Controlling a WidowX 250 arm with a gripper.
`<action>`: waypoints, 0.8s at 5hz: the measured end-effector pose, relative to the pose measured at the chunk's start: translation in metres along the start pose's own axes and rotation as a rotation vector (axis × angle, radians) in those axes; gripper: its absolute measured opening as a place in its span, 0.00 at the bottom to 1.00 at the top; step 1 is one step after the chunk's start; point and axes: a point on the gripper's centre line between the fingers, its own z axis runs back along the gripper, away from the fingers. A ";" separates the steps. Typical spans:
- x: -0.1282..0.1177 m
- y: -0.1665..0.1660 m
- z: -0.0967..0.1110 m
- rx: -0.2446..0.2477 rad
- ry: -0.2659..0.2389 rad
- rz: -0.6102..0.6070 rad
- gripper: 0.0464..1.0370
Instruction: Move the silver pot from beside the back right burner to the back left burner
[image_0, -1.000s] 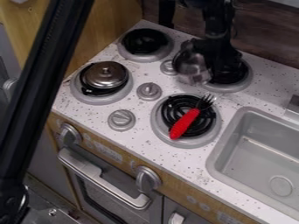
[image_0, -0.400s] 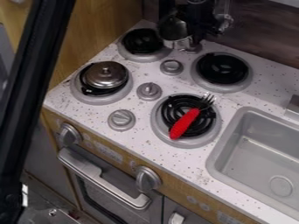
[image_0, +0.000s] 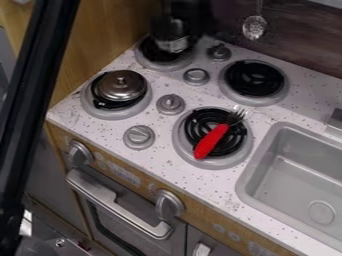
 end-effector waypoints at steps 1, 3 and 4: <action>-0.003 0.004 -0.008 -0.009 0.029 0.038 0.02; -0.008 0.020 -0.045 0.000 0.084 0.111 0.03; -0.017 0.015 -0.047 -0.024 0.126 0.133 0.07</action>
